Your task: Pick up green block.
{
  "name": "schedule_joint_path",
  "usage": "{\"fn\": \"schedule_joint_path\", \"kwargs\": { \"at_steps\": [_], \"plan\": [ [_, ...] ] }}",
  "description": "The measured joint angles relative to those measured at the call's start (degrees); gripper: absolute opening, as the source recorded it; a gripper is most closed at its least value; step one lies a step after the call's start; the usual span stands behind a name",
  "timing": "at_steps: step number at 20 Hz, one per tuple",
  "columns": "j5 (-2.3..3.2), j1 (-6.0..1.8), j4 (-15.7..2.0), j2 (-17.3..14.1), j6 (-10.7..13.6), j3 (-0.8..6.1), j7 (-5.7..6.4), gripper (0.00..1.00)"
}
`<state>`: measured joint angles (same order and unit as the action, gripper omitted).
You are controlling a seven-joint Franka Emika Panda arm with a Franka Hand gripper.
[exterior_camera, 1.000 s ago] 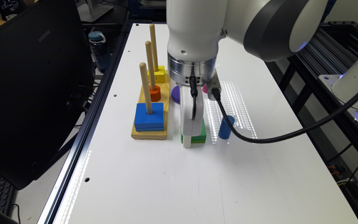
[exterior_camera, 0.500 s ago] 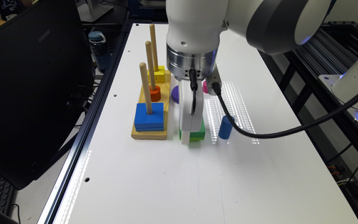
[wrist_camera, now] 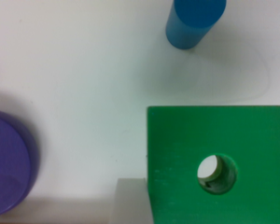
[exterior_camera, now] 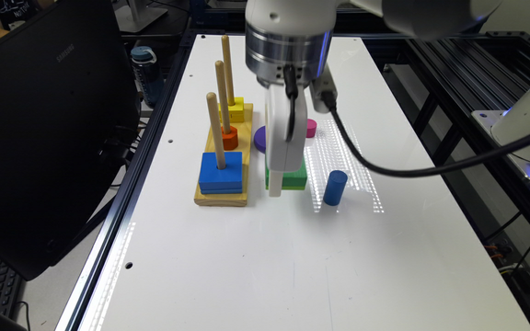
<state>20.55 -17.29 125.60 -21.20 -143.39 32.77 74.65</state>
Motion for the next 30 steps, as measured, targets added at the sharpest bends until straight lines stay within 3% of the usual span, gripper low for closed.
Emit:
{"fn": "schedule_joint_path", "kwargs": {
  "at_steps": [4, 6, 8, 9, 11, 13, 22, 23, 25, 26, 28, 30],
  "plan": [
    [-0.02, -0.26, 0.14, 0.1, 0.0, 0.11, -0.11, 0.00],
    [-0.50, -0.57, 0.11, 1.0, 0.4, 0.60, -0.27, 0.00],
    [-1.79, -0.84, 0.10, 2.5, 1.4, 1.18, -0.98, 0.00],
    [-2.95, -1.01, 0.11, 3.6, 2.2, 1.49, -1.72, 0.00],
    [-4.65, -1.31, 0.19, 5.0, 3.4, 1.86, -2.94, 0.00],
    [-5.63, -1.55, 0.30, 5.5, 3.8, 2.01, -3.84, 0.00],
    [-6.02, -1.88, 0.16, 6.1, 4.0, 2.34, -4.25, 0.00],
    [-6.73, -2.06, -0.18, 7.0, 4.9, 2.69, -4.63, 0.00],
    [-9.18, -2.23, -0.41, 9.4, 7.1, 3.11, -6.20, 0.00],
    [-10.14, -2.25, -0.37, 10.3, 7.8, 3.14, -6.89, 0.00],
    [-10.92, -2.31, -0.28, 10.9, 8.2, 3.13, -7.54, 0.00],
    [-10.97, -2.36, -0.23, 10.8, 8.2, 3.12, -7.58, 0.00]
  ]
}}
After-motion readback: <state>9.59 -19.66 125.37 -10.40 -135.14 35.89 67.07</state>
